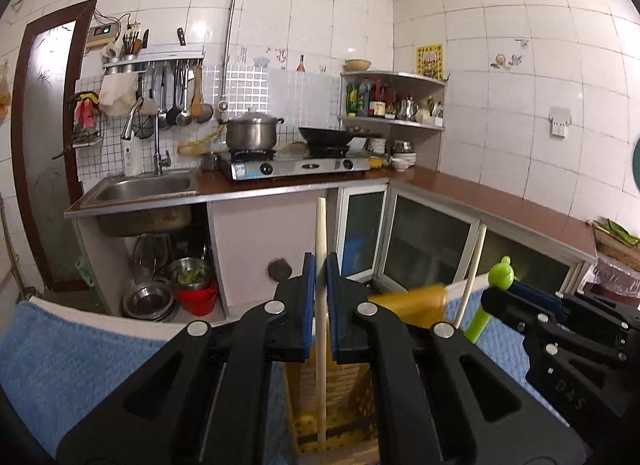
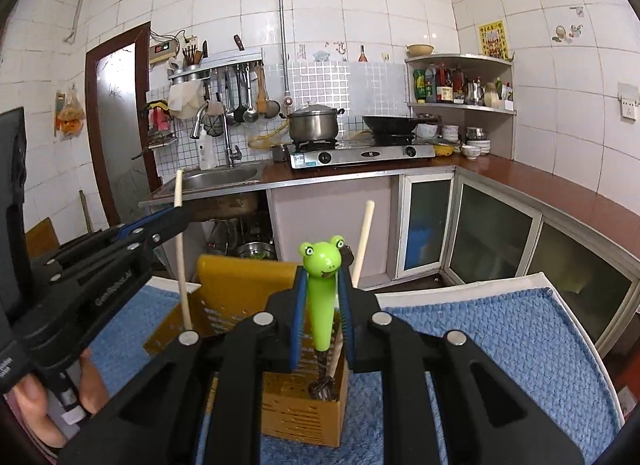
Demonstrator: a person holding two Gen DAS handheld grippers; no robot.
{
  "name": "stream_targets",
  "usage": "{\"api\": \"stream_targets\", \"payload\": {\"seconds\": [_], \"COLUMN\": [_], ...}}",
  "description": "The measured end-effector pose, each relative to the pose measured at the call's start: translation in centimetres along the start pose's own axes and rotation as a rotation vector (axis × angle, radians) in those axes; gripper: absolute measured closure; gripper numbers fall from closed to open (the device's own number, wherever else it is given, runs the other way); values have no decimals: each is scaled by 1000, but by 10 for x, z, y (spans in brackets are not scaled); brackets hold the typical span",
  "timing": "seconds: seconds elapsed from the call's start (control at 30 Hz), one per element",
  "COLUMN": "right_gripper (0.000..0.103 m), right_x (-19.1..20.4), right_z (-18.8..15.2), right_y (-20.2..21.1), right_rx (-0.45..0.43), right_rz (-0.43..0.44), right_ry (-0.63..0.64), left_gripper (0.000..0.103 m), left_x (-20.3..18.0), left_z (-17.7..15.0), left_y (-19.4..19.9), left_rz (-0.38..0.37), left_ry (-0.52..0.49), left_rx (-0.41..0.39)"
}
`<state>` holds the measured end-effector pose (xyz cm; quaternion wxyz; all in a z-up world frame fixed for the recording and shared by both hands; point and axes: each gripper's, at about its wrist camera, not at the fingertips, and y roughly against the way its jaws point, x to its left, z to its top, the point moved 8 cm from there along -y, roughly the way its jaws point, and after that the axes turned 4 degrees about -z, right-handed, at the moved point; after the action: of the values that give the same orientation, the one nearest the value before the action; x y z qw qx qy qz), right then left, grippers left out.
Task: Organize utensils
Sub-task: 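Lower chopstick and fork into the holder and open both tools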
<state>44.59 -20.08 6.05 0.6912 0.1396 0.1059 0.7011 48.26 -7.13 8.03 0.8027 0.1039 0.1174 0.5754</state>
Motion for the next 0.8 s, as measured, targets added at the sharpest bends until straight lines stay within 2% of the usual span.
{"api": "stream_targets", "payload": {"seconds": [0.27,0.57,0.6,0.63,0.67,0.7,0.77,0.8], "right_gripper": [87,86,83,72,65,53,52,52], "right_x": [1,5,5,5,5,4,2,0], "right_z": [-19,-26,-25,-25,-22,-20,-13,-10], "right_y": [-8,-8,-7,-6,-2,1,10,13], "right_rx": [-31,-43,-38,-38,-43,-50,-65,-63], "right_rz": [-8,31,38,40,40,38,29,24], "right_ry": [12,-8,-12,-12,-12,-12,-10,-8], "left_gripper": [98,98,95,92,79,60,45,45], "left_x": [11,17,18,18,18,19,22,22], "left_z": [-31,-46,-47,-47,-46,-45,-39,-37], "left_y": [0,3,4,5,7,10,21,26], "left_rz": [46,51,49,45,43,49,61,52], "left_ry": [8,28,34,39,45,50,71,79], "left_rx": [28,65,70,78,83,81,54,48]}}
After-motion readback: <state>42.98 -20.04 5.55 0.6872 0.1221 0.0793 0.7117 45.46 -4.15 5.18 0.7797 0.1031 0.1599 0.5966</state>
